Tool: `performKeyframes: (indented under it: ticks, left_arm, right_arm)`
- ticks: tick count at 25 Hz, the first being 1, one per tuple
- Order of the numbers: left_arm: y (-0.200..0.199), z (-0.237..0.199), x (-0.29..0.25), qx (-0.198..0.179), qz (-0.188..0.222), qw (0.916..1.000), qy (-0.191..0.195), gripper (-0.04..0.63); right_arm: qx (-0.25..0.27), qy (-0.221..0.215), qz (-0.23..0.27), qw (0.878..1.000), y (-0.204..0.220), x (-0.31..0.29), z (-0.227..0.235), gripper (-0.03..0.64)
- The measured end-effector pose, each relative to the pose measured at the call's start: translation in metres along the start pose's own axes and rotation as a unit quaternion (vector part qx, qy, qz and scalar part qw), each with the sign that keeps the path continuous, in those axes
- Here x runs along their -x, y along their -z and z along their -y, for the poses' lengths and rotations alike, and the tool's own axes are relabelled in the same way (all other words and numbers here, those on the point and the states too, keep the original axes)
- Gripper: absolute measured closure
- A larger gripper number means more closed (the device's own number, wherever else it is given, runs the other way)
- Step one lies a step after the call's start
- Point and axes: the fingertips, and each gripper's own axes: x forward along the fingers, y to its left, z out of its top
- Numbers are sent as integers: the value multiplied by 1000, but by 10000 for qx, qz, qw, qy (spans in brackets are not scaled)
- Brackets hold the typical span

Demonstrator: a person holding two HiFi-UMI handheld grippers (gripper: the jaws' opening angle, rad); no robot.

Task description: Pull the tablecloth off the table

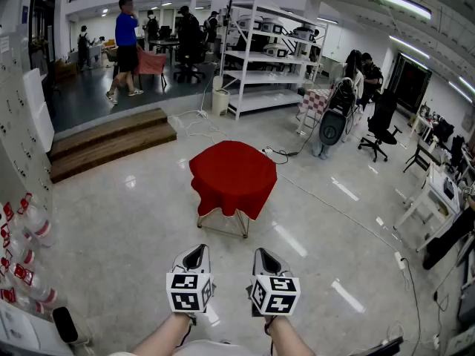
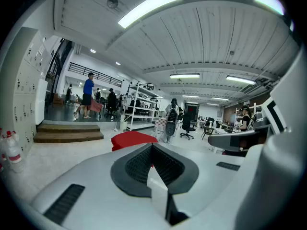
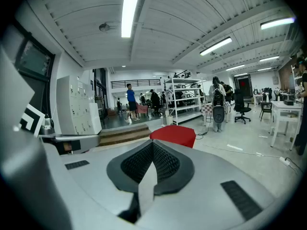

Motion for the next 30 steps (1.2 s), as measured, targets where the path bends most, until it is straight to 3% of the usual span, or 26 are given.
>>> performKeyframes:
  ticks: [15,30]
  left_arm:
    - [-6,-23,-16,-137,-9,9998,168,578]
    - [-1,-38,-44,4,-134,9998,149,578]
  right_arm:
    - [-79,60,-18,9999,-5,-30,-20,592]
    - [-123,176,-161,9996,-3,-59,-11,592]
